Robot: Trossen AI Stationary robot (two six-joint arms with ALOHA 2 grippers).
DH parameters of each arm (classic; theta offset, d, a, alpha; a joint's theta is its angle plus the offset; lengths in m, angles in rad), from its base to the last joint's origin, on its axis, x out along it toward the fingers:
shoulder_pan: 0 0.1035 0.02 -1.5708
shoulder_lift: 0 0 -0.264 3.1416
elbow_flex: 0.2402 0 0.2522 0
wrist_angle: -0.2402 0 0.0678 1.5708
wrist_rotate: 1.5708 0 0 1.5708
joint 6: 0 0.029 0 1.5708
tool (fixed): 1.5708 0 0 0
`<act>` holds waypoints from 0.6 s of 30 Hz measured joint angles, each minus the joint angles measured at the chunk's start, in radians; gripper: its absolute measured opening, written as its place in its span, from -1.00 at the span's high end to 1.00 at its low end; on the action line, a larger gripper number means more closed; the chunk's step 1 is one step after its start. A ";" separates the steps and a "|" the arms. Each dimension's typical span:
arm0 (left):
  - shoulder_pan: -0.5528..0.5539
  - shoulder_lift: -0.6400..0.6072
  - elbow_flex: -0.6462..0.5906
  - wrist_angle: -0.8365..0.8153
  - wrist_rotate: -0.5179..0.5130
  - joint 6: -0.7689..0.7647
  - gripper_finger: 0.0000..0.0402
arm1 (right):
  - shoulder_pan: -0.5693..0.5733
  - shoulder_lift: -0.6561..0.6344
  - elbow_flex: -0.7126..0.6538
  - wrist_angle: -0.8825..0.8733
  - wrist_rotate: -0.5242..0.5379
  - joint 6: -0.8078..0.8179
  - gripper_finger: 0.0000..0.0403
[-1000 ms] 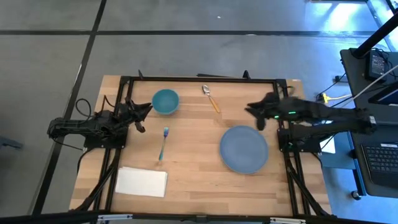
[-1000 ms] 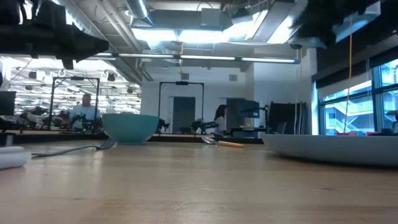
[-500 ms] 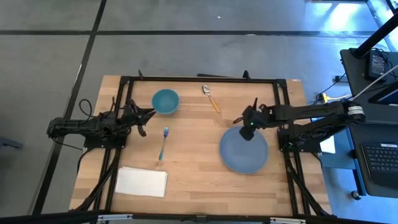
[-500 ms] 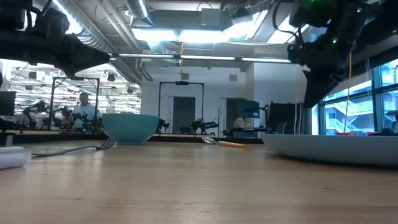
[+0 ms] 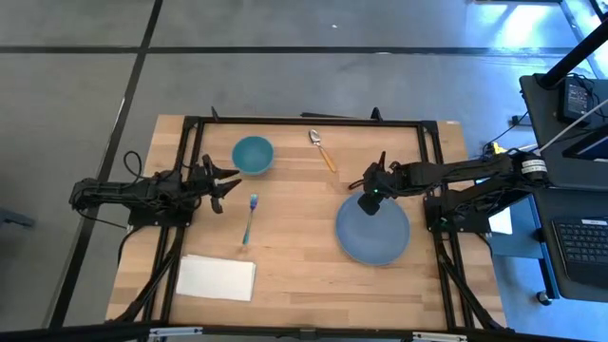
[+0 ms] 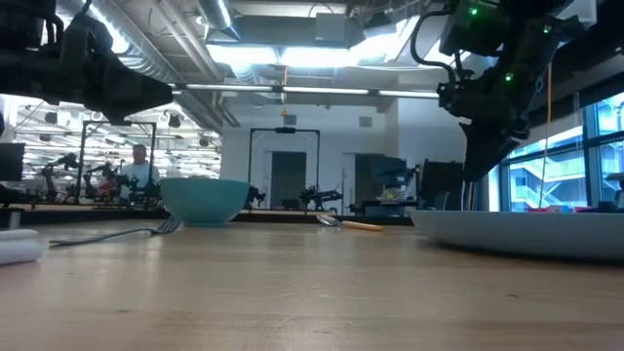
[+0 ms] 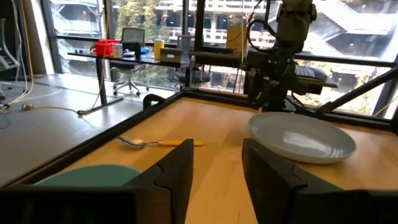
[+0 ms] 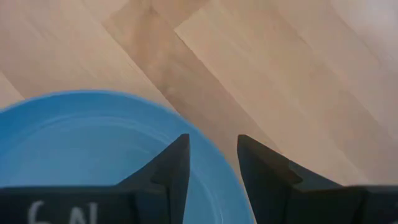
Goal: Set table place
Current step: Move the plate to the center of the table
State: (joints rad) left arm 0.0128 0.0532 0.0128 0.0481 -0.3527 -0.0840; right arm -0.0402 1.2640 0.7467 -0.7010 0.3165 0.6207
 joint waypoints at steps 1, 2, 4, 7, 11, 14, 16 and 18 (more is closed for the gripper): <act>0.000 0.000 0.000 0.000 0.000 -0.005 0.33 | 0.000 0.000 0.000 0.000 -0.004 -0.002 0.32; 0.000 0.000 0.000 0.000 0.000 -0.012 0.33 | 0.000 0.000 0.000 0.000 -0.011 -0.011 0.32; 0.000 0.000 0.000 0.000 0.000 -0.017 0.33 | 0.000 0.000 0.000 -0.003 -0.036 -0.034 0.32; 0.000 0.000 0.000 0.000 0.001 -0.019 0.33 | 0.000 0.000 0.000 -0.022 -0.039 -0.046 0.32; 0.000 0.000 0.000 0.000 0.002 -0.020 0.33 | -0.005 0.000 0.000 -0.071 -0.031 0.023 0.32; 0.000 0.000 0.000 0.000 0.002 -0.020 0.33 | -0.005 0.000 -0.001 -0.110 -0.031 0.079 0.32; 0.000 0.000 0.000 0.000 0.002 -0.021 0.33 | -0.005 0.000 -0.001 -0.118 -0.031 0.083 0.32; 0.000 0.000 0.000 0.000 0.003 -0.021 0.33 | -0.005 0.000 -0.001 -0.117 -0.031 0.100 0.32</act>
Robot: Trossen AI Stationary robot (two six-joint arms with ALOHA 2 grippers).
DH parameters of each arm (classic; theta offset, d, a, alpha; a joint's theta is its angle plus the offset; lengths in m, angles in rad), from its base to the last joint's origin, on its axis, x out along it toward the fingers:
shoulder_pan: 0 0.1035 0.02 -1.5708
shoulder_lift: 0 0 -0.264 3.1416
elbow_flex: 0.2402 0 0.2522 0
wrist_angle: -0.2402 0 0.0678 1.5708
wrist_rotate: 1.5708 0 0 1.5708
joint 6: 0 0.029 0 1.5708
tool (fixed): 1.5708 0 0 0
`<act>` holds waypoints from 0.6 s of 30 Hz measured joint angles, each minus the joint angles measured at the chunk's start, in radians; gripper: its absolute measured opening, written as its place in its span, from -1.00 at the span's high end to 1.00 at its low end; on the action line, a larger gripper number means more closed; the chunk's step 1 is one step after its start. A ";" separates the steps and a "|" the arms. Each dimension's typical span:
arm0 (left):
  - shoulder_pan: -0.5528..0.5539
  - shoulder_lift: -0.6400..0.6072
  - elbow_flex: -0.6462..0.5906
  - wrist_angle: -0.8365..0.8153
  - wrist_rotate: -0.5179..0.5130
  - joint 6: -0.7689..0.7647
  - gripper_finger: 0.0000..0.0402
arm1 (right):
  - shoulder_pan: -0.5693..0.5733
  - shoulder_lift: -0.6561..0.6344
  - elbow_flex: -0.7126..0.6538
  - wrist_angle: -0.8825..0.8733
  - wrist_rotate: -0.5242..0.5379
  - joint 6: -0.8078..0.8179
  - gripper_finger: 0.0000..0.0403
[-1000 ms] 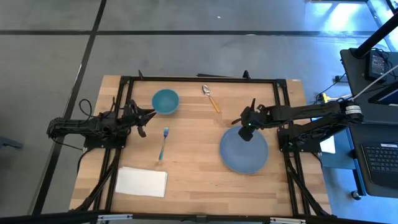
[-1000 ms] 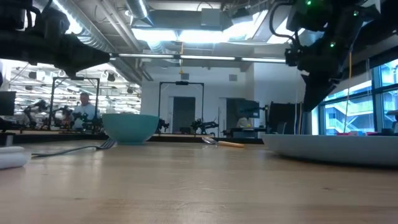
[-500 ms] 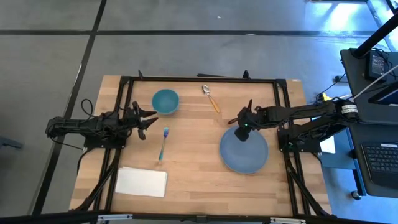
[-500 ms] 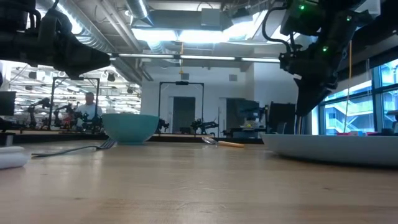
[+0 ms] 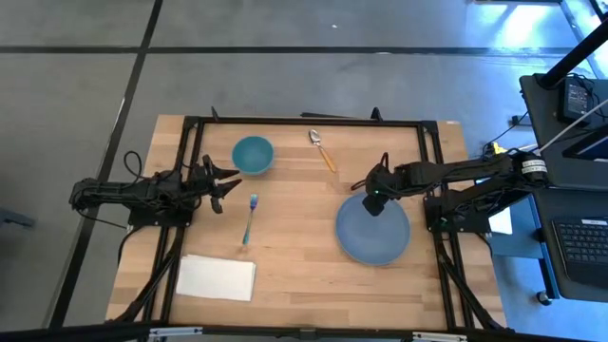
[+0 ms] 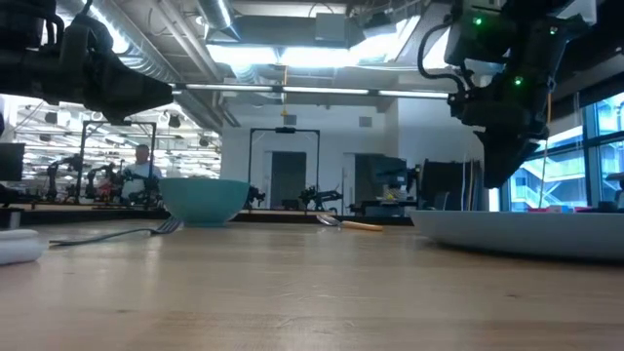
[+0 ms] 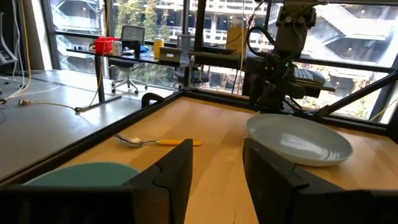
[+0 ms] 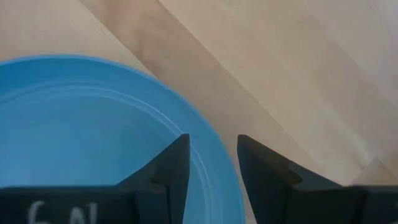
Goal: Set table place
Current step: Move the plate to the center of the table
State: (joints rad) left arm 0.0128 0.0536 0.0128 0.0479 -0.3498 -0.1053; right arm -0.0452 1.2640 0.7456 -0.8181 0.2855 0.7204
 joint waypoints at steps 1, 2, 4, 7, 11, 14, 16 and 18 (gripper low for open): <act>0.000 0.000 0.000 0.000 0.000 0.000 0.33 | -0.001 0.000 0.000 0.001 -0.001 0.023 0.32; 0.000 0.000 0.000 0.000 0.000 0.000 0.33 | -0.003 0.000 0.000 0.001 -0.001 0.047 0.32; 0.000 0.000 0.000 0.000 0.001 0.000 0.33 | -0.006 0.000 0.000 0.000 -0.016 0.060 0.32; 0.000 0.000 0.000 0.000 0.001 0.000 0.33 | -0.005 0.000 0.000 -0.012 -0.037 0.031 0.32; 0.000 0.000 0.000 0.000 0.001 0.000 0.33 | -0.005 0.000 0.000 -0.018 -0.043 -0.018 0.32; 0.000 0.000 0.000 0.000 0.000 0.000 0.33 | -0.005 0.000 0.000 -0.018 -0.043 -0.019 0.32; 0.000 0.000 0.000 0.000 0.001 -0.001 0.33 | -0.005 0.000 0.000 -0.022 -0.043 -0.019 0.32; 0.000 0.000 0.000 0.000 0.000 -0.001 0.33 | -0.005 0.000 0.000 -0.026 -0.044 -0.019 0.32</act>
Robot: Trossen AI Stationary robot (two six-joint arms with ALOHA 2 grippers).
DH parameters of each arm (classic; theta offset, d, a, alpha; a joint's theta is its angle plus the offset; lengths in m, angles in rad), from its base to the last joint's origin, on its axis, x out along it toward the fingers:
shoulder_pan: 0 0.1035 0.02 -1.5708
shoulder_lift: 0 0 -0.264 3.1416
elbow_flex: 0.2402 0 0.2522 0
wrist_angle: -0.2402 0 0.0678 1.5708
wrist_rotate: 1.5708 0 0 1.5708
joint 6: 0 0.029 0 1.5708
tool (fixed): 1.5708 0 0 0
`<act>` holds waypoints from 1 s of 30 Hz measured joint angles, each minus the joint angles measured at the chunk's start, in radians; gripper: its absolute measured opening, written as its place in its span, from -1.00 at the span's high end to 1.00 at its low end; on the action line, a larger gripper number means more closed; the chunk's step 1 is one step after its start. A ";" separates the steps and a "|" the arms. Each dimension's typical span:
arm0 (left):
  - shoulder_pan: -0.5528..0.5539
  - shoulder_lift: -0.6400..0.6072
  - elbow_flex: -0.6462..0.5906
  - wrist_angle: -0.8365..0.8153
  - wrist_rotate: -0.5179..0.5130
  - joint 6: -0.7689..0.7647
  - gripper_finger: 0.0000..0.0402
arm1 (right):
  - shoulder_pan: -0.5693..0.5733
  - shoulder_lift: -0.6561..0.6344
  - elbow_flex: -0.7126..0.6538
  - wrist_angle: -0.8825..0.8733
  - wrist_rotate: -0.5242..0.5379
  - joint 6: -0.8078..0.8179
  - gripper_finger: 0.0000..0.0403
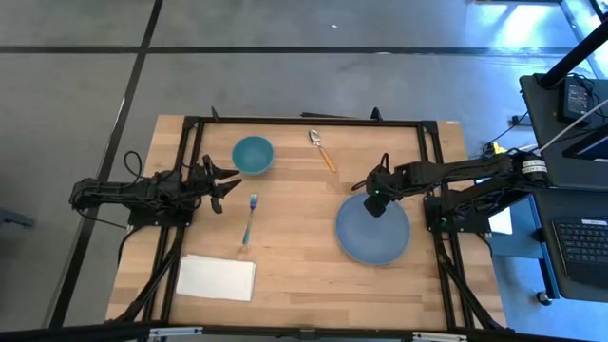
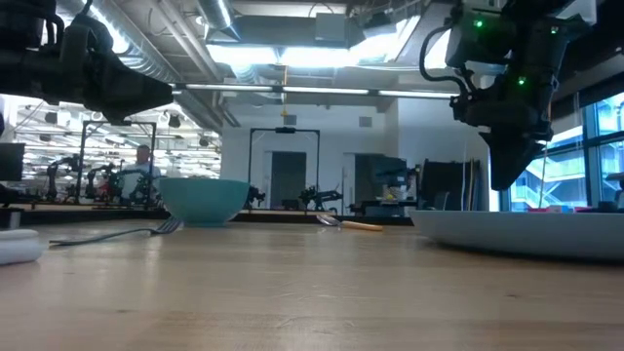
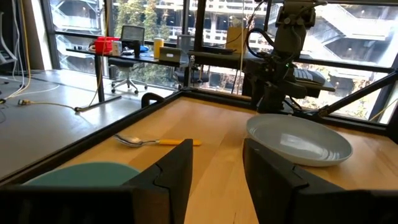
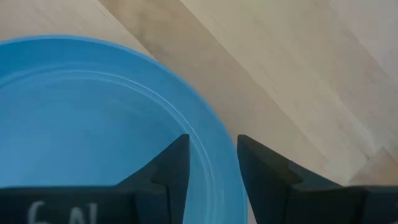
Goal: Set table place
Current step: Move the plate to the center of the table
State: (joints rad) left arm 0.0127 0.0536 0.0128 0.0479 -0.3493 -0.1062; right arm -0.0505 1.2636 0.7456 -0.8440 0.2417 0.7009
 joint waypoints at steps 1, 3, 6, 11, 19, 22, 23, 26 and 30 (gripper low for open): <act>0.000 0.000 0.000 0.000 0.000 0.000 0.33 | 0.000 0.000 0.000 0.000 0.000 -0.001 0.32; 0.000 0.000 0.000 0.000 0.000 0.000 0.33 | 0.000 0.000 0.000 0.000 0.000 0.000 0.32; 0.000 0.000 0.000 0.000 0.000 0.000 0.33 | 0.000 0.004 0.000 0.001 0.000 0.002 0.32; 0.000 0.000 0.000 0.000 0.000 -0.018 0.33 | 0.000 0.041 0.000 0.001 0.000 0.023 0.32; 0.000 0.000 0.000 0.000 0.000 -0.019 0.33 | -0.003 0.128 0.000 0.002 0.026 0.001 0.32; 0.000 0.000 0.000 0.000 0.000 -0.019 0.33 | -0.010 0.161 0.000 0.002 0.026 -0.001 0.32; 0.000 0.000 0.000 0.000 0.000 -0.019 0.33 | -0.014 0.171 0.000 0.003 0.026 -0.002 0.32; 0.000 0.000 0.000 0.000 0.000 -0.019 0.33 | -0.024 0.198 0.000 0.003 0.026 -0.005 0.32; 0.000 0.000 0.000 0.000 0.000 -0.019 0.33 | -0.044 0.224 0.000 0.006 0.026 -0.026 0.32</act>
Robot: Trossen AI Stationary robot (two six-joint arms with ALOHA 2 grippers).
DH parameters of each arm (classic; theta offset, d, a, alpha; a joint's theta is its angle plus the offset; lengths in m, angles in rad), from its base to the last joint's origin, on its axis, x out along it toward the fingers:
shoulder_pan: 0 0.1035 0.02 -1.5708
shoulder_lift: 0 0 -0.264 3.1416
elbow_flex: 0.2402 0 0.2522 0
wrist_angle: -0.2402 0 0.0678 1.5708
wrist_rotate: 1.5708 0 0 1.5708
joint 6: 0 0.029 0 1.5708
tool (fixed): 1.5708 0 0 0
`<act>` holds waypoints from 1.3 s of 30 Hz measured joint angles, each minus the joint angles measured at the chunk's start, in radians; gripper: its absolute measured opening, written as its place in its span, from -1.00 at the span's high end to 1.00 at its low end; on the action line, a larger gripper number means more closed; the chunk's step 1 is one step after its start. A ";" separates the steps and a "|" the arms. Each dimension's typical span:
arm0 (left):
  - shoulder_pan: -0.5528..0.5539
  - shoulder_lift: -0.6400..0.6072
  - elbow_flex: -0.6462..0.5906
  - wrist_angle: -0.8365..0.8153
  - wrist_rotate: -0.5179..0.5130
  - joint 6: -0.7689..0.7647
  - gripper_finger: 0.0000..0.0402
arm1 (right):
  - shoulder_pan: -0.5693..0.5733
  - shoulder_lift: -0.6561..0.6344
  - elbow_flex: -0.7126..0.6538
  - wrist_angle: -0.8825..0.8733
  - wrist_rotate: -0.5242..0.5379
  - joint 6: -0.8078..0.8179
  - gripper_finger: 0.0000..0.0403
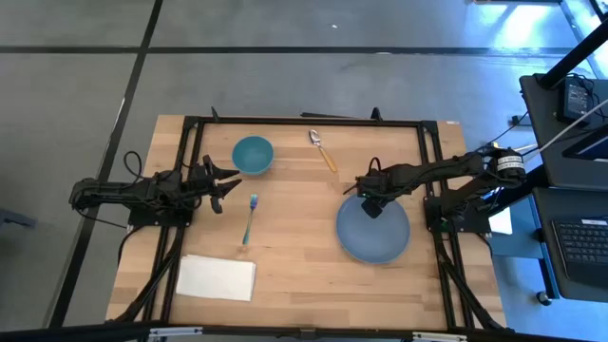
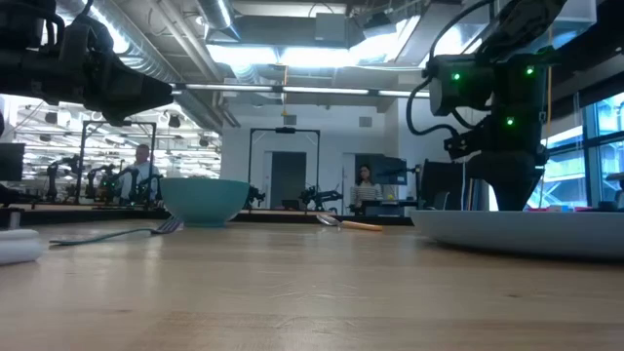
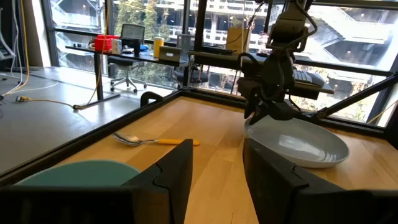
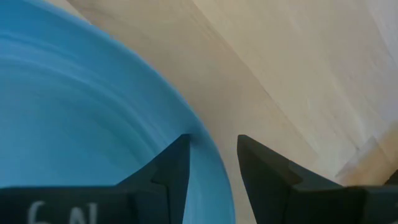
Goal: Set table place
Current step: Move the plate to the center of the table
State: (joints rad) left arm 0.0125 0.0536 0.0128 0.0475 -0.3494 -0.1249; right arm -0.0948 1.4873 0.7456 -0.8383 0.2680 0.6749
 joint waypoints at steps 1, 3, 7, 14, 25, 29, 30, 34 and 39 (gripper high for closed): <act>0.000 0.000 0.000 0.000 0.000 0.000 0.33 | -0.005 0.005 0.000 0.000 0.000 -0.004 0.32; 0.000 0.000 0.000 0.000 0.000 0.000 0.33 | -0.016 0.010 0.000 0.001 -0.003 -0.003 0.32; 0.000 0.000 0.000 0.000 0.000 0.000 0.33 | -0.029 0.012 0.000 0.004 -0.013 0.002 0.32; 0.000 0.000 0.000 0.000 0.000 0.000 0.33 | -0.029 0.011 0.000 0.003 -0.028 0.021 0.70; 0.000 0.000 0.000 0.000 0.000 0.001 0.33 | -0.016 -0.016 0.061 0.040 -0.117 0.076 0.95; 0.000 0.000 0.000 0.000 0.000 0.001 0.33 | 0.013 -0.020 0.142 0.173 -0.191 0.077 0.95; 0.000 0.000 0.000 0.000 -0.001 0.000 0.33 | 0.024 -0.019 0.159 0.214 -0.194 0.078 0.95; 0.000 0.000 0.000 0.000 -0.001 -0.003 0.33 | 0.062 0.007 0.230 0.331 -0.190 0.078 0.95; 0.000 0.000 0.000 0.000 -0.001 -0.003 0.33 | 0.094 0.125 0.285 0.313 -0.189 0.087 0.95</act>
State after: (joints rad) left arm 0.0124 0.0533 0.0128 0.0475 -0.3500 -0.1284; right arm -0.0008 1.6121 1.0307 -0.5257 0.0788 0.7624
